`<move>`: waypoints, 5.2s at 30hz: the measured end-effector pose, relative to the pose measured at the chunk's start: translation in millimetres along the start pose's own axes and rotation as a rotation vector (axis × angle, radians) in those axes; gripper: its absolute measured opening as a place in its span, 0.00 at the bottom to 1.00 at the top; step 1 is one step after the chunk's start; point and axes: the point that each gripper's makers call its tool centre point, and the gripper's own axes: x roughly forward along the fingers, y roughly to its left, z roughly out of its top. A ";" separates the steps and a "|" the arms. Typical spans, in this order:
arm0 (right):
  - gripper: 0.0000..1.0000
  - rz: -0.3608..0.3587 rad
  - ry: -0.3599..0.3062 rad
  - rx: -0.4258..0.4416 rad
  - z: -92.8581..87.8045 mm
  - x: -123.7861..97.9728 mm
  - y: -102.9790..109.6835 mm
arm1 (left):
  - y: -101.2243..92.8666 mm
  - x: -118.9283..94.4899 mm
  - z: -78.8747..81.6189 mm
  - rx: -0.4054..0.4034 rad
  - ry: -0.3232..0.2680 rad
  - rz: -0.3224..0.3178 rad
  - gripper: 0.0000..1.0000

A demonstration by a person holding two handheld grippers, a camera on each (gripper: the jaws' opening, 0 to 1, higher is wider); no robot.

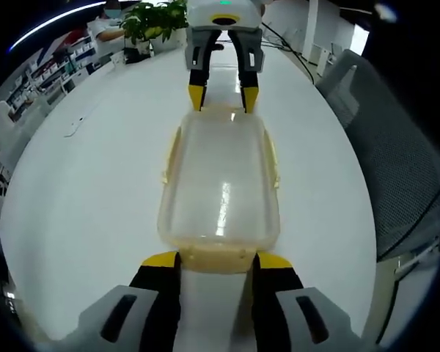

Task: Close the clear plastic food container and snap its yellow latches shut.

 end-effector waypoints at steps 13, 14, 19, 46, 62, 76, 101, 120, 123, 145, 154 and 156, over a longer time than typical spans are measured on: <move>0.34 0.013 -0.006 0.001 2.2 -9.5 8.2 | -7.9 -4.0 3.2 0.000 0.008 -0.015 0.31; 0.34 0.012 -0.009 -0.001 2.7 -11.2 8.5 | -8.3 -4.8 3.6 0.000 0.008 -0.014 0.31; 0.34 0.008 -0.013 -0.006 4.7 -16.5 9.9 | -10.1 -11.9 7.5 0.001 0.004 -0.009 0.31; 0.34 -0.015 -0.039 -0.006 4.8 -63.0 19.4 | -15.6 -47.2 48.6 0.042 0.022 0.016 0.31; 0.35 -0.022 -0.026 0.007 -22.5 -92.1 23.2 | -16.5 -44.7 89.2 0.059 0.013 0.016 0.31; 0.35 -0.025 0.010 0.024 -57.3 -109.9 22.9 | -15.6 -32.8 125.9 0.077 -0.011 0.014 0.31; 0.35 -0.031 0.051 0.050 -109.3 -129.6 19.7 | -10.4 -5.3 176.2 0.093 -0.046 0.012 0.31; 0.35 -0.030 0.092 0.054 -145.7 -141.7 18.4 | -12.3 16.7 205.7 0.072 -0.072 0.008 0.31; 0.36 -0.030 0.098 0.055 -150.4 -143.1 18.5 | -12.3 19.7 210.2 0.074 -0.074 0.008 0.31; 0.36 -0.029 0.149 0.043 -182.0 -149.1 14.0 | -12.0 39.2 234.5 0.067 -0.098 0.009 0.32; 0.36 -0.022 0.167 0.032 -192.0 -147.5 11.7 | -12.7 49.5 237.7 0.054 -0.094 0.008 0.32; 0.36 -0.023 0.170 0.030 -194.0 -147.0 11.8 | -12.8 51.6 238.6 0.053 -0.094 0.009 0.32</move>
